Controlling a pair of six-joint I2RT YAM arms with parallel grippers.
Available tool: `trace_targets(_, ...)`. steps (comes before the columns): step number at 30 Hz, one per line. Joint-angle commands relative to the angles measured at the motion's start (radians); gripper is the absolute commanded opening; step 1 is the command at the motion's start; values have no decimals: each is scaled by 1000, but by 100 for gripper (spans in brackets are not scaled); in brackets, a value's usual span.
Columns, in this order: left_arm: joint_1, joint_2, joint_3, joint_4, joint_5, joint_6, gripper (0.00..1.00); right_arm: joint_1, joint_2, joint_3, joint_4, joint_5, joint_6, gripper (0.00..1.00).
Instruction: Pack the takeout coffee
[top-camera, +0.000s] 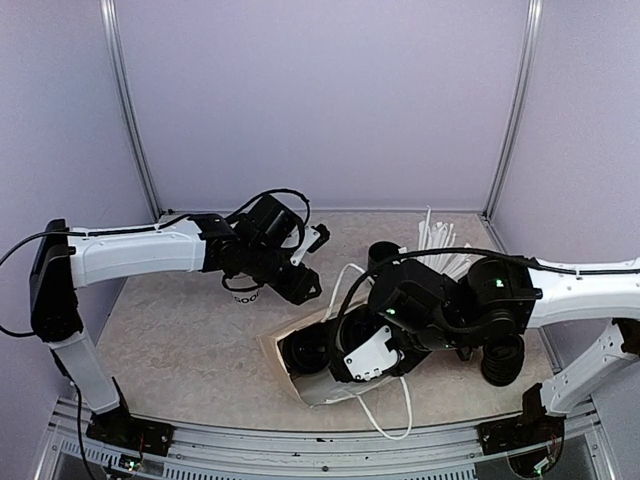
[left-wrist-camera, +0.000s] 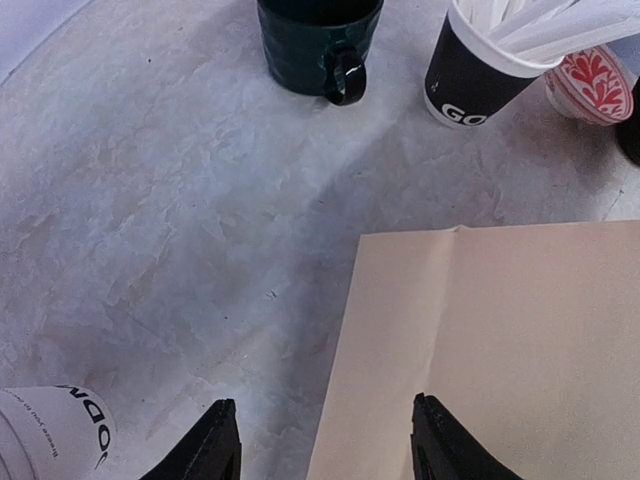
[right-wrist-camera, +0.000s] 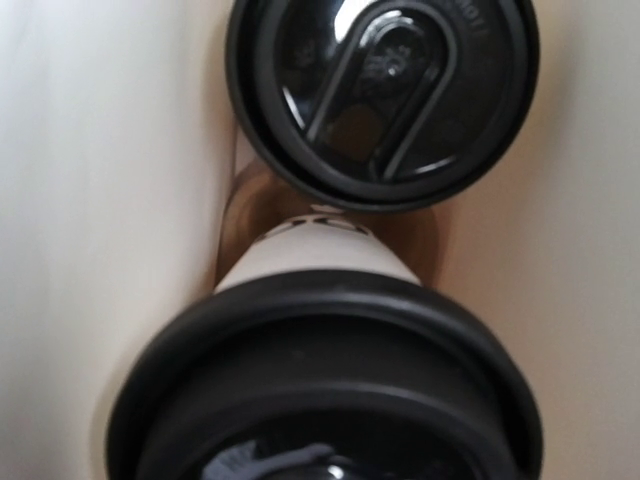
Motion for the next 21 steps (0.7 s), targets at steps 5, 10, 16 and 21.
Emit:
trace_targets(5,15,148,114,-11,-89,39,58,-18,-23,-24,44,5,-4,36)
trace_targets(10,38,225,165,-28,-82,50,58,-25,-29,-32,48,15,4,36)
trace_targets(16,43,283,181,-50,-24,71,56,-47,-31,-52,57,24,11,36)
trace_targets(21,42,286,170,-30,48,104,53,-60,-25,-62,73,20,10,36)
